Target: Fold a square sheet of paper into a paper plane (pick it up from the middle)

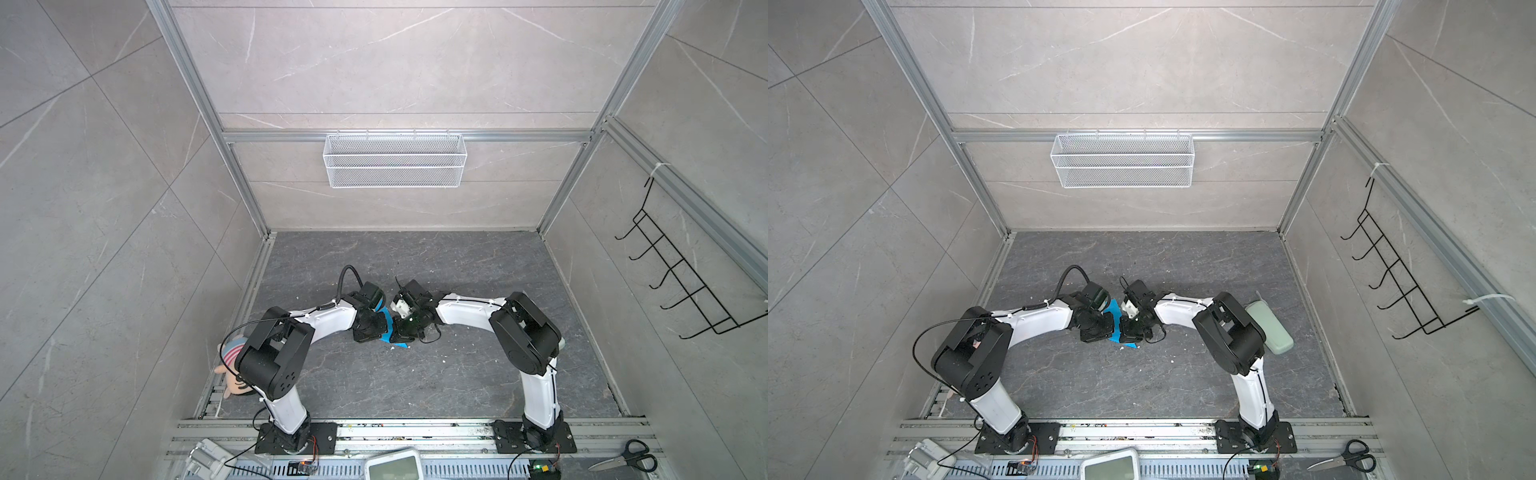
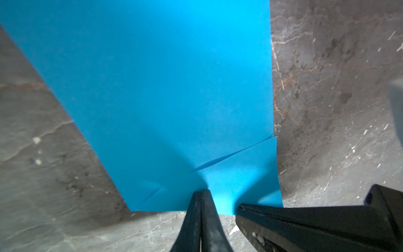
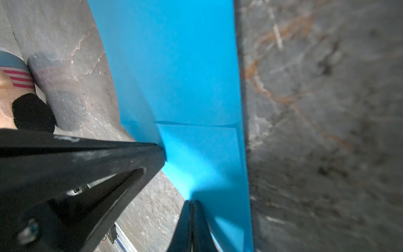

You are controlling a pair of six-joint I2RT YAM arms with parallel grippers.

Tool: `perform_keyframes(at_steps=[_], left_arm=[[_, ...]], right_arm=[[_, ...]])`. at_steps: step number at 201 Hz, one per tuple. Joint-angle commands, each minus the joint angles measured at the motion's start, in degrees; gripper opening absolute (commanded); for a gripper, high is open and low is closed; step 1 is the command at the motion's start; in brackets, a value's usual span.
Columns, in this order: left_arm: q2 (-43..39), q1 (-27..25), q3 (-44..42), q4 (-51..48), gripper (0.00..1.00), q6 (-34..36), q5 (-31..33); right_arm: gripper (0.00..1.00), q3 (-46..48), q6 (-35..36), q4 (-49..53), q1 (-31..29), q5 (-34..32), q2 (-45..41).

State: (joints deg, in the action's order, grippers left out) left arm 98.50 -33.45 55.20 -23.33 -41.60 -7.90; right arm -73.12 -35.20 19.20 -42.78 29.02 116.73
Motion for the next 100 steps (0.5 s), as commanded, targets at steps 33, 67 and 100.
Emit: perform_keyframes(at_steps=[33,67,100], left_arm=[[1.5,0.1,0.9,-6.0,0.07,0.5,4.7],[1.6,0.1,1.0,-6.2,0.06,0.6,5.0],[1.7,0.2,1.1,-6.3,0.06,0.8,5.0]], right_arm=[[0.07,4.1,1.0,6.7,0.3,-7.2,-2.9],[0.07,5.8,1.5,8.0,0.4,-7.8,-4.0],[0.07,7.6,1.5,8.7,0.9,-8.1,-5.1]])
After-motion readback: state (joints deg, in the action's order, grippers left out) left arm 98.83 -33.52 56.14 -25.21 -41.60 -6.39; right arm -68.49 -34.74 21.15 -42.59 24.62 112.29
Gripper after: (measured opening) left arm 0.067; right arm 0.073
